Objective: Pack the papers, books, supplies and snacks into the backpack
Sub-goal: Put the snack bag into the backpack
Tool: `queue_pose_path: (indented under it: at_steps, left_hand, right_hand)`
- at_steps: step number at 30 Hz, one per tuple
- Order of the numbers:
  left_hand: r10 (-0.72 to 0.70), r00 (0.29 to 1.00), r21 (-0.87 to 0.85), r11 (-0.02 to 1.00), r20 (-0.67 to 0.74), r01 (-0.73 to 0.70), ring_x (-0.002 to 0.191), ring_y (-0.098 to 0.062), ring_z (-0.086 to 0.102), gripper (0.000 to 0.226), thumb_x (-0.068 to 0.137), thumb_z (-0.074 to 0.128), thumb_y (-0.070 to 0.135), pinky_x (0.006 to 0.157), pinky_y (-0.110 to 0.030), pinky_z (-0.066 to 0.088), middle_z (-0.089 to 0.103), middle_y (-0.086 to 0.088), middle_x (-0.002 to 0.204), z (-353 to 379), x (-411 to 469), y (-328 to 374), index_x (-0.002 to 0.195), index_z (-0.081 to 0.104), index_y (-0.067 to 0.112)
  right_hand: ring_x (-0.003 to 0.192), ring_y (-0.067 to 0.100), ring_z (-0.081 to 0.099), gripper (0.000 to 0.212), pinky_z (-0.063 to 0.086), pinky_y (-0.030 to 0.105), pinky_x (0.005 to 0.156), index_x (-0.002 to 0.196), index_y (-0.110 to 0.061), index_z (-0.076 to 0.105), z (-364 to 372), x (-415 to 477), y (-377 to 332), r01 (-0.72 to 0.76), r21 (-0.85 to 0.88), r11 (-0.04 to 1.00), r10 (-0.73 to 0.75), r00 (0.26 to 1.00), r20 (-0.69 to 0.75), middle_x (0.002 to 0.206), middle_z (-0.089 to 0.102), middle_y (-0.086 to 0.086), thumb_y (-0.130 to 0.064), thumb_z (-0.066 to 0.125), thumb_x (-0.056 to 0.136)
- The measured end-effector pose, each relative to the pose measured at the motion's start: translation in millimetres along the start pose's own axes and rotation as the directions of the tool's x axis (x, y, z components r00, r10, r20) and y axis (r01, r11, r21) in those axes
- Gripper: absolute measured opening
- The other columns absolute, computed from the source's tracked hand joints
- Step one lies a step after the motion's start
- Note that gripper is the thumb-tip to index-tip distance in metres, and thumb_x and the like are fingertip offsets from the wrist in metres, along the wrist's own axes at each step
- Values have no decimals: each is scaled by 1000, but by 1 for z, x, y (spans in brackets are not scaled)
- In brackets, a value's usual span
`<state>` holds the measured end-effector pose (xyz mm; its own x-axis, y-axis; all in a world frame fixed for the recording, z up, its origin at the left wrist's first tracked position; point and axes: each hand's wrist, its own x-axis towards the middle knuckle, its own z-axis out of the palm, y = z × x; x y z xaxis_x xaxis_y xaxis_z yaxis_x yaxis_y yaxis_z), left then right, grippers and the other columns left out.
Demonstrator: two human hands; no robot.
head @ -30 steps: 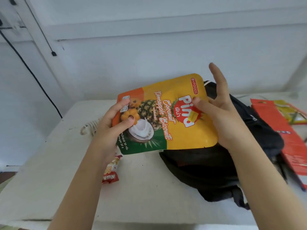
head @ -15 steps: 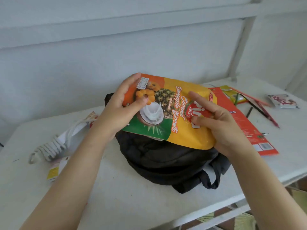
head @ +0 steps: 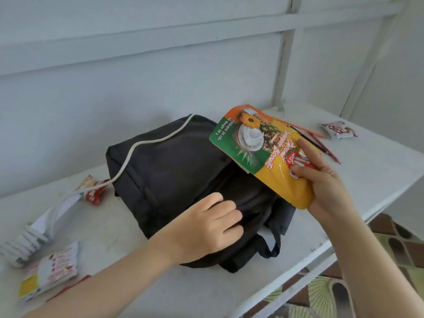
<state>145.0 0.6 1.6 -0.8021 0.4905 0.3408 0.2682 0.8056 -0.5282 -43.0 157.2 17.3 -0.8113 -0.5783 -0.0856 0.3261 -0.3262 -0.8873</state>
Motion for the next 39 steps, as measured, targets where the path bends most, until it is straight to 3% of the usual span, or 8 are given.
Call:
queue_pose_path:
  at_steps: [7,13,16,22,25,28,33,39]
  left_hand:
    - [-310,950,107,944,-30,311,77,-26,57,21,84,47,6,70,-35,38,66,-3,80,8,-12,-46,78,66,13]
    - [-518,790,170,855,328,490,65,-24,47,61,67,52,70,68,-39,33,53,-2,57,2,-12,-45,64,54,9]
    - [-544,762,23,819,352,574,63,-22,52,43,71,69,50,61,-33,39,56,-2,63,0,-14,-49,85,58,11]
    - [-534,436,-386,210,725,898,99,-8,57,59,72,68,49,91,-30,44,57,12,106,-15,-22,-126,123,42,39]
    - [-495,400,-450,19,772,893,97,-10,62,74,68,74,50,94,-35,47,63,1,112,-9,-29,-148,129,35,40]
    - [-652,433,-405,205,623,891,98,-14,57,81,76,74,36,91,-32,43,57,3,116,4,-33,-139,138,22,38]
    - [-572,801,-119,795,177,594,95,-36,59,62,79,69,15,84,-46,48,55,-13,125,13,-39,-111,132,43,33]
    - [-463,828,37,878,317,477,104,-46,59,57,84,62,22,75,-51,54,44,-28,136,15,-47,-84,137,45,32]
  right_hand:
    - [94,20,68,55,58,32,62,124,-32,60,-6,-3,4,22,25,999,-21,999,-33,126,61,1,4,56,83]
    - [103,28,64,54,59,35,63,122,-34,61,-3,-2,4,10,26,1000,-8,997,-77,129,58,3,3,58,82]
    - [103,26,63,53,58,31,57,124,-33,60,-1,-3,6,1,24,1000,1,996,-85,128,58,1,1,58,84]
    - [103,25,64,55,57,29,58,123,-33,61,-2,-4,11,-25,32,999,27,996,-81,128,57,1,3,59,82]
    - [98,23,66,54,57,30,58,123,-33,61,-1,-6,14,-39,10,999,40,997,-69,124,59,-2,4,58,83]
    - [98,24,65,52,57,30,57,120,-34,62,-3,-9,18,-60,-5,998,60,997,-57,122,61,-2,2,58,83]
    - [94,22,66,50,56,29,54,119,-34,62,-4,-11,20,-79,-10,997,78,996,-53,121,61,-1,1,58,83]
    - [100,26,65,48,57,31,57,115,-37,64,-5,-10,20,-87,-20,996,86,994,-61,125,60,1,0,59,84]
